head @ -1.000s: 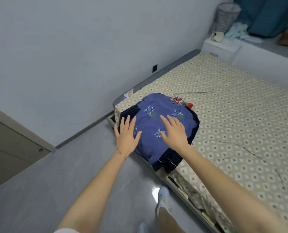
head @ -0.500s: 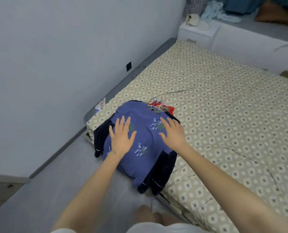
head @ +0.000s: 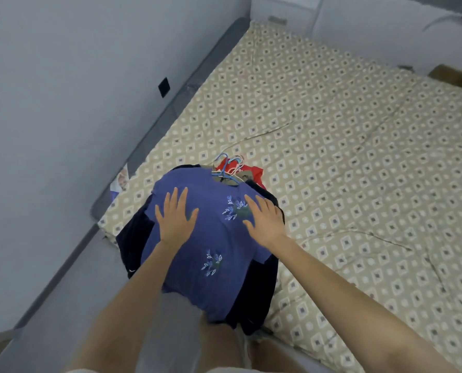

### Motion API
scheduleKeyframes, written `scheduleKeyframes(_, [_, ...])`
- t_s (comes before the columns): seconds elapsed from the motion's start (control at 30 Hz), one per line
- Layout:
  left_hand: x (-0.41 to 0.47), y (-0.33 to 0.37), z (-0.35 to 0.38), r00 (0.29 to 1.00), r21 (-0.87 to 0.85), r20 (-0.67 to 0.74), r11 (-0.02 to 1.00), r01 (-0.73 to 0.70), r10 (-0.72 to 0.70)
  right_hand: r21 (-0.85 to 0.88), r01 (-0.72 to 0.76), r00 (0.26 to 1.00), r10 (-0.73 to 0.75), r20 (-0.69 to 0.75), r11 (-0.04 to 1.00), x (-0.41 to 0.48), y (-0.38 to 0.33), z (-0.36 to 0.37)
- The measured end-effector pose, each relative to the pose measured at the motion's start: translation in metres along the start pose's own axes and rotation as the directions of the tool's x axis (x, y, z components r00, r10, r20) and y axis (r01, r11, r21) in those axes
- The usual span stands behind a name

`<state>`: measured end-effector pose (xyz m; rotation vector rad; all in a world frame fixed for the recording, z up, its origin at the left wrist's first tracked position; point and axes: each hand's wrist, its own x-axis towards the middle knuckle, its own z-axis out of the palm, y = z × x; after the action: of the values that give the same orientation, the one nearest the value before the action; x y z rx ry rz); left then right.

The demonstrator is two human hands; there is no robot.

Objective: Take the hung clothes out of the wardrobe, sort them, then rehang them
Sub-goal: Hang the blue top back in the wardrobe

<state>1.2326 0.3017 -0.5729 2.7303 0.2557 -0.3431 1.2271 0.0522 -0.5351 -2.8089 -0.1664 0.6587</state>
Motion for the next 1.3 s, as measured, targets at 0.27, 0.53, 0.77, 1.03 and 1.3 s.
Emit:
scheduleKeyframes(0.27, [0.097,-0.030,0.049,0.979,0.062,0.199,0.997,-0.055,0.041,0.089,-0.195,0.976,0.184,0.118,0.977,0.100,0.007,0.044])
scheduleKeyframes(0.53, [0.181,-0.054,0.117,0.961,0.117,0.277,0.992,-0.052,0.018,0.174,-0.325,0.941,0.301,0.154,0.929,0.189,0.029,0.104])
scheduleKeyframes(0.77, [0.238,-0.068,0.149,0.978,0.141,0.181,0.982,-0.126,0.099,0.183,-0.373,0.923,0.343,0.174,0.910,0.224,0.049,0.137])
scheduleKeyframes(1.03, [0.242,-0.080,0.148,0.984,0.173,0.065,0.969,-0.175,0.166,0.208,-0.426,0.904,0.403,0.146,0.880,0.224,0.053,0.148])
scheduleKeyframes(1.3, [0.200,-0.087,0.085,0.975,-0.002,-0.079,0.978,-0.207,0.206,0.406,-0.230,0.967,0.255,-0.009,0.885,0.189,0.028,0.100])
